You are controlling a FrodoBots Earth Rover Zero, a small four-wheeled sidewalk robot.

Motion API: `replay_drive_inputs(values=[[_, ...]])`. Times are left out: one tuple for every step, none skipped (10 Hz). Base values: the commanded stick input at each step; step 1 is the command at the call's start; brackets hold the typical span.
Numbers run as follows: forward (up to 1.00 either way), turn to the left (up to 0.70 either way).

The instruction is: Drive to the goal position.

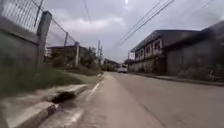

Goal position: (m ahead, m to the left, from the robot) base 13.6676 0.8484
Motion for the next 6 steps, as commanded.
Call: replay_drive_inputs(values=[[0.7, 0.0], [0.7, 0.0], [0.7, 0.0], [0.7, 0.0], [0.7, 0.0], [0.7, 0.0]])
